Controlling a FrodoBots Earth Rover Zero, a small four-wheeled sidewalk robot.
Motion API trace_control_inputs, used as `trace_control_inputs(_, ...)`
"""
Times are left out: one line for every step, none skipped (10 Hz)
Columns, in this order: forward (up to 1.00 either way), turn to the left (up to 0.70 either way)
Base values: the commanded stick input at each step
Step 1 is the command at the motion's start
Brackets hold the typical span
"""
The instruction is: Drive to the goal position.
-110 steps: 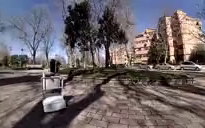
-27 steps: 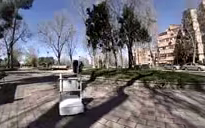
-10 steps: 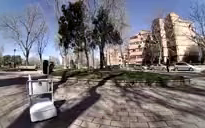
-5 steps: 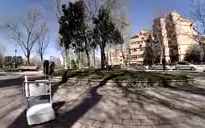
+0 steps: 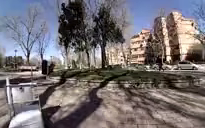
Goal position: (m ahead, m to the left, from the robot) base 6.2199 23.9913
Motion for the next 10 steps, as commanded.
trace_control_inputs(0.7, 0.0)
trace_control_inputs(0.7, 0.0)
trace_control_inputs(0.7, 0.0)
trace_control_inputs(0.7, 0.0)
trace_control_inputs(0.7, 0.0)
trace_control_inputs(0.7, 0.0)
trace_control_inputs(0.7, 0.0)
trace_control_inputs(0.7, 0.0)
trace_control_inputs(0.7, 0.0)
trace_control_inputs(0.7, 0.0)
